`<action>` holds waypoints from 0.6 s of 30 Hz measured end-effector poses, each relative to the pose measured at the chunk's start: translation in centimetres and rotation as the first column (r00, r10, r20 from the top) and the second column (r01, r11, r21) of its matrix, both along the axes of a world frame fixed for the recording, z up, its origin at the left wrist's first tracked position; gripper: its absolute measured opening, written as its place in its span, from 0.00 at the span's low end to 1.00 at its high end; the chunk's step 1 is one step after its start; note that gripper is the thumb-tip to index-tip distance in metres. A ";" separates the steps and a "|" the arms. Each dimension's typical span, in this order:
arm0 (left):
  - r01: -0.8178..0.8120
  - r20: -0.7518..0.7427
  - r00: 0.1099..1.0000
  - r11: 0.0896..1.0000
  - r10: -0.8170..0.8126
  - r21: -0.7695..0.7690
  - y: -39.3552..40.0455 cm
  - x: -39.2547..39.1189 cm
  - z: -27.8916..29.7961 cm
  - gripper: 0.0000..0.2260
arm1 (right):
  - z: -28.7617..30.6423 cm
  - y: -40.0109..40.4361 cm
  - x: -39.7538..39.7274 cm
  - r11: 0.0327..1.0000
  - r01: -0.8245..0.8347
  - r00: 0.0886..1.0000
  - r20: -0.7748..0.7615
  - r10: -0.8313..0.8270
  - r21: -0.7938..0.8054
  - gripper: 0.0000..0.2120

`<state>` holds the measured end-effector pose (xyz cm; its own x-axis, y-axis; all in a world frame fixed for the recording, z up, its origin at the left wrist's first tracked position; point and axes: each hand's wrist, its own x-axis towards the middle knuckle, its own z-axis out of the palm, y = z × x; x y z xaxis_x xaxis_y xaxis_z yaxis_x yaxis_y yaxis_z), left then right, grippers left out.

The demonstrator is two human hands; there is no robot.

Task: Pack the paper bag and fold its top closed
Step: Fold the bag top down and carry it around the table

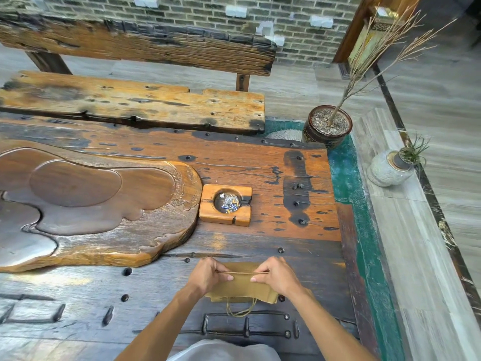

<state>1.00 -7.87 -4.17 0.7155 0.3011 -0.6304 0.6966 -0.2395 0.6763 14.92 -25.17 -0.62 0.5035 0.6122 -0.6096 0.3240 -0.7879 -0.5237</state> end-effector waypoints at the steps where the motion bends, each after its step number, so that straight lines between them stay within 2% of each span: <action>1: -0.011 0.008 1.000 1.000 0.011 -0.010 0.0 -0.1 0.0 0.08 | -0.1 -0.3 0.2 1.000 0.023 1.000 -0.015 -0.023 0.007 0.10; 4: -0.052 0.027 0.998 0.998 0.053 -0.029 0.1 -0.5 -0.2 0.02 | -0.5 -1.2 0.4 0.995 0.098 0.995 -0.029 -0.097 0.021 0.10; 13: -0.222 0.030 0.974 0.971 0.225 -0.083 0.8 -2.3 -0.6 0.05 | -1.1 -2.9 0.3 0.952 0.298 0.952 -0.095 -0.291 0.074 0.05; 18: -0.327 0.011 0.943 0.935 0.332 -0.138 0.8 -3.0 -0.8 0.05 | -1.8 -4.5 0.5 0.901 0.421 0.900 -0.174 -0.400 0.105 0.06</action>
<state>-1.99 -7.06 -5.00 0.6120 0.4389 -0.6579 0.6975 0.0926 0.7106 15.46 -29.69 -2.44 0.6408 0.4527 -0.6200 -0.1002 -0.7514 -0.6522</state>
